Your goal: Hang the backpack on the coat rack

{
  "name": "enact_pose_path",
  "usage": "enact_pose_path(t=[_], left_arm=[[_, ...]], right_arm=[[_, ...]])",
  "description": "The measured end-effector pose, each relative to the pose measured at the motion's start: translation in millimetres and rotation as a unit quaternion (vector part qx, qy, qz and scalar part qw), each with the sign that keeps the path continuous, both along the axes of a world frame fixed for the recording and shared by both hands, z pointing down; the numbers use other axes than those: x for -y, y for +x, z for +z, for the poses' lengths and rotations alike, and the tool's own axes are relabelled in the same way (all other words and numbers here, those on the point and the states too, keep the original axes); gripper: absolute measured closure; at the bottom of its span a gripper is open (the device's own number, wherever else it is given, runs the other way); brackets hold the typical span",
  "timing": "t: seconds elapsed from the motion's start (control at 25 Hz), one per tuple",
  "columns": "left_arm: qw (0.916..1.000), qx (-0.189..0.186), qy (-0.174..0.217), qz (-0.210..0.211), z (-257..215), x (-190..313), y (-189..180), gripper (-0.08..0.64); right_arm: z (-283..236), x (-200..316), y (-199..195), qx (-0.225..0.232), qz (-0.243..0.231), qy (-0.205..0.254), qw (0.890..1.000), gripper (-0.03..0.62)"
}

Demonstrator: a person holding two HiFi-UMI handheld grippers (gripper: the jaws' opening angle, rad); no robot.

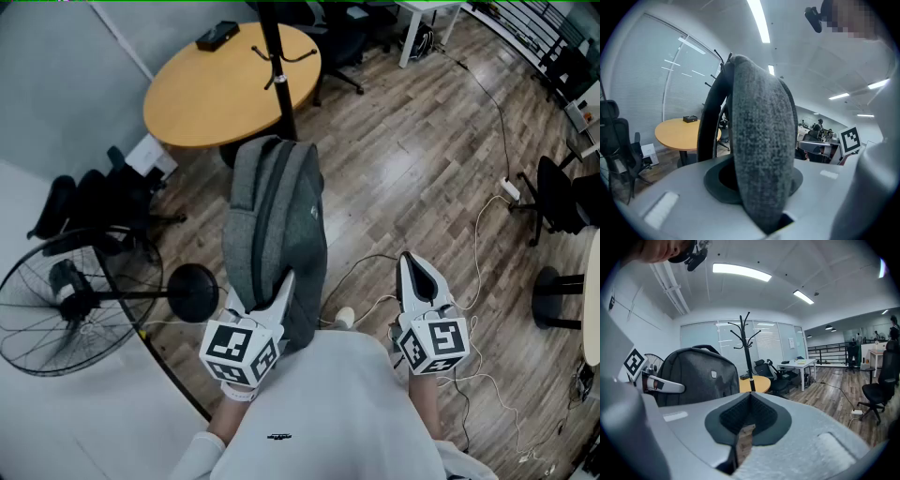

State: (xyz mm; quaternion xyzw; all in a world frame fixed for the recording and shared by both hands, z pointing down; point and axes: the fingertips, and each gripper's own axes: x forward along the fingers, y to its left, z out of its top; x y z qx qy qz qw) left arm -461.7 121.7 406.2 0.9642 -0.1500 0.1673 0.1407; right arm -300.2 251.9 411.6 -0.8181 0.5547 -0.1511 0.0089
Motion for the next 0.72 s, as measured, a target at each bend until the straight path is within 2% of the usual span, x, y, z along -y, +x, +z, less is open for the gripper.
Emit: enact_pose_path(t=[0.24,0.4,0.6,0.72], left_arm=[[0.9995,0.026,-0.012,-0.011,9,-46,9,0.434],[0.9996,0.019,-0.002,-0.021,10,-61,16,0.434],[0.9994,0.011,-0.004,-0.032,11,-83,26,0.434],[0.9994,0.004,-0.012,-0.032,7,-87,33,0.436]], right_arm=[[2,-45,9,0.013,-0.007,0.001,1.0,0.595],[1,-60,15,0.012,-0.018,0.024,0.999,0.594],[13,-81,23,0.012,-0.03,0.009,0.999,0.594],[8,-83,27,0.016,-0.034,0.015,0.999,0.594]])
